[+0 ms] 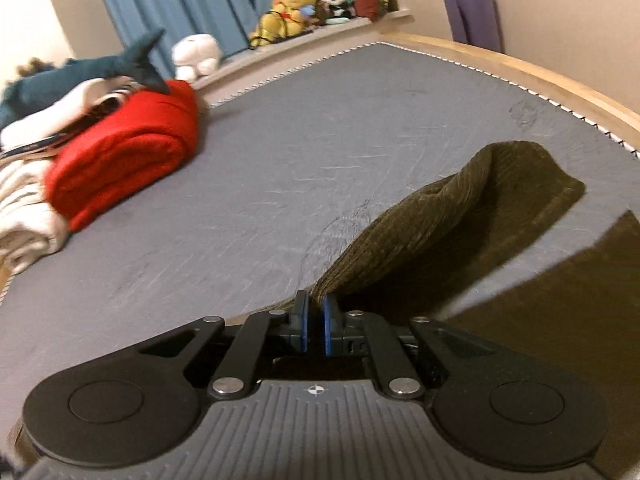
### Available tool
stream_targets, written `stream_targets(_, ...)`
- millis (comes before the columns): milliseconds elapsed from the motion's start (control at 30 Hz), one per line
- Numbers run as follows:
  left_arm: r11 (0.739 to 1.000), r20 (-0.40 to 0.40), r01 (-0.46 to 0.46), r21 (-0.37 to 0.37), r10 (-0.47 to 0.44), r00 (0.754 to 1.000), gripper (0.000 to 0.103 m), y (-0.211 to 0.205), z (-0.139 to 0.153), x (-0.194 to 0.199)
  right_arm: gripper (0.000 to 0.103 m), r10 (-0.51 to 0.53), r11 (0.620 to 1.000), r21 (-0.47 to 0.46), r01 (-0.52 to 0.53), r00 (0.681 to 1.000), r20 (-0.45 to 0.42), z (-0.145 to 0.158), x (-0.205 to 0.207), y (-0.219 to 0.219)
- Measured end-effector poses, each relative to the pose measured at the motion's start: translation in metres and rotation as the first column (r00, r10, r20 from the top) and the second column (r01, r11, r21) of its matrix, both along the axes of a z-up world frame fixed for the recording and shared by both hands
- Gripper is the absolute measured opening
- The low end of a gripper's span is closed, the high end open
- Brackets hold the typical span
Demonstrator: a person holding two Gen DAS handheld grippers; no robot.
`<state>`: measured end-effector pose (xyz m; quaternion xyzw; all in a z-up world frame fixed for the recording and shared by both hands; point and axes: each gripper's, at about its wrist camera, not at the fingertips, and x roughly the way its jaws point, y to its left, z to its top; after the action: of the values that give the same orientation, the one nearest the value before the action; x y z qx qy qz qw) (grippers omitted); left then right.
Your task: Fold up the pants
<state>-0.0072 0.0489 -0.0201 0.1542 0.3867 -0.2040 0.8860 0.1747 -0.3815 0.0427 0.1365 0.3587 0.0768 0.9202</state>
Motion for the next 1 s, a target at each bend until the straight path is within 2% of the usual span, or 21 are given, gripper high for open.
stream_targets(67, 0.999, 0.016, 0.017, -0.048, -0.016, 1.0, 0.005, 0.017, 0.01, -0.018, 0.007, 0.043, 0.999, 0.001, -0.043, 0.999, -0.014, 0.005, -0.032, -0.013)
stream_targets(133, 0.996, -0.008, 0.068, -0.048, -0.069, 0.998, 0.006, 0.027, 0.007, -0.034, 0.008, 0.11, 0.994, -0.01, -0.112, 0.99, -0.086, -0.001, -0.057, -0.025)
stream_targets(200, 0.992, -0.056, 0.129, -0.003, -0.129, 0.99, 0.009, 0.024, -0.004, -0.043, 0.009, 0.233, 0.966, -0.064, -0.25, 0.951, -0.203, -0.018, -0.076, -0.028)
stream_targets(233, 0.989, -0.063, 0.146, 0.018, -0.145, 0.987, 0.009, 0.024, -0.007, -0.046, 0.009, 0.267, 0.948, -0.101, -0.301, 0.929, -0.258, -0.03, -0.084, -0.031)
stream_targets(267, 0.989, -0.048, 0.149, 0.02, -0.148, 0.988, 0.009, 0.024, -0.005, -0.047, 0.009, 0.264, 0.939, -0.14, -0.314, 0.92, -0.289, -0.038, -0.088, -0.035)
stream_targets(300, 0.991, -0.033, 0.134, -0.015, -0.134, 0.99, 0.012, 0.029, 0.0, -0.046, 0.009, 0.239, 0.941, -0.163, -0.297, 0.924, -0.3, -0.043, -0.089, -0.043)
stream_targets(367, 0.985, -0.012, 0.076, -0.152, -0.079, 0.997, 0.025, 0.044, 0.016, -0.037, 0.011, 0.177, 0.97, -0.118, -0.215, 0.946, -0.272, -0.039, -0.084, -0.066)
stream_targets(400, 0.979, 0.002, 0.048, -0.197, -0.049, 0.999, 0.032, 0.049, 0.022, -0.033, 0.018, 0.143, 0.983, -0.079, -0.166, 0.96, -0.242, -0.033, -0.08, -0.077)
stream_targets(433, 0.975, 0.013, 0.02, -0.221, -0.018, 1.0, 0.033, 0.051, 0.026, -0.028, 0.029, 0.096, 0.993, -0.047, -0.107, 0.976, -0.194, -0.027, -0.076, -0.088)
stream_targets(500, 0.975, 0.009, -0.059, -0.213, 0.062, 0.998, 0.034, 0.048, 0.028, -0.011, 0.037, -0.008, 0.999, -0.043, 0.004, 0.995, -0.096, -0.018, -0.068, -0.101)
stream_targets(600, 0.962, -0.048, -0.225, -0.154, 0.22, 0.974, 0.034, 0.05, 0.016, 0.016, 0.038, -0.124, 0.99, -0.07, 0.122, 0.992, -0.026, -0.02, -0.045, -0.106)
stream_targets(667, 0.927, -0.085, -0.347, -0.14, 0.338, 0.937, 0.038, 0.06, 0.008, 0.031, 0.041, -0.164, 0.984, -0.076, 0.161, 0.986, -0.024, -0.032, -0.028, -0.102)
stream_targets(700, 0.899, -0.101, -0.412, -0.146, 0.401, 0.911, 0.049, 0.067, 0.007, 0.039, 0.042, -0.185, 0.978, -0.103, 0.181, 0.982, -0.03, -0.038, -0.016, -0.099)
stream_targets(733, 0.859, -0.112, -0.488, -0.155, 0.476, 0.872, 0.059, 0.078, 0.005, 0.045, 0.045, -0.2, 0.971, -0.137, 0.194, 0.979, -0.034, -0.043, -0.003, -0.095)
stream_targets(767, 0.823, -0.118, -0.544, -0.164, 0.531, 0.839, 0.06, 0.088, 0.004, 0.049, 0.048, -0.205, 0.966, -0.169, 0.196, 0.978, -0.034, -0.045, 0.005, -0.095)
stream_targets(833, 0.753, -0.132, -0.634, -0.176, 0.62, 0.774, 0.065, 0.106, 0.001, 0.058, 0.062, -0.204, 0.951, -0.242, 0.192, 0.978, -0.029, -0.055, 0.023, -0.083)
stream_targets(867, 0.713, -0.152, -0.675, -0.19, 0.658, 0.738, 0.065, 0.117, -0.001, 0.062, 0.066, -0.197, 0.941, -0.285, 0.181, 0.98, -0.03, -0.06, 0.031, -0.077)
stream_targets(933, 0.654, -0.207, -0.72, -0.231, 0.69, 0.694, 0.069, 0.131, -0.007, 0.068, 0.068, -0.178, 0.932, -0.329, 0.155, 0.983, -0.039, -0.074, 0.039, -0.073)
stream_targets(1000, 0.585, -0.262, -0.77, -0.253, 0.725, 0.637, 0.075, 0.146, -0.014, 0.073, 0.068, -0.168, 0.927, -0.349, 0.135, 0.984, -0.065, -0.083, 0.05, -0.067)
